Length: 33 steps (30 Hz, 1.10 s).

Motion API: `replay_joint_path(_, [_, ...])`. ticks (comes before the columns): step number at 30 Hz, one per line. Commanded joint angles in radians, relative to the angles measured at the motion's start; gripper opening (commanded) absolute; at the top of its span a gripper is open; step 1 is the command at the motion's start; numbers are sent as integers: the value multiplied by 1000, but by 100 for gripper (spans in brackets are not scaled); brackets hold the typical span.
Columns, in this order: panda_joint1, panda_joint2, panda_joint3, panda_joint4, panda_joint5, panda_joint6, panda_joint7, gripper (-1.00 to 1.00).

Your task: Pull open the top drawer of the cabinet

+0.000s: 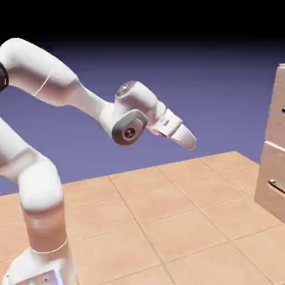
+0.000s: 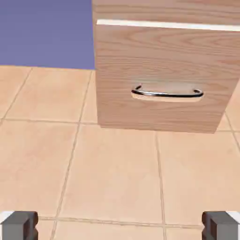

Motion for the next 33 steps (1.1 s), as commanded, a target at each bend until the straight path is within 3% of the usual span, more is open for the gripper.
replay_joint_path(1, [-35,-8,26,19,44,-9,-2,0])
replay_joint_path(33, [-1168,-271,862,635,1435,-281,-59,0])
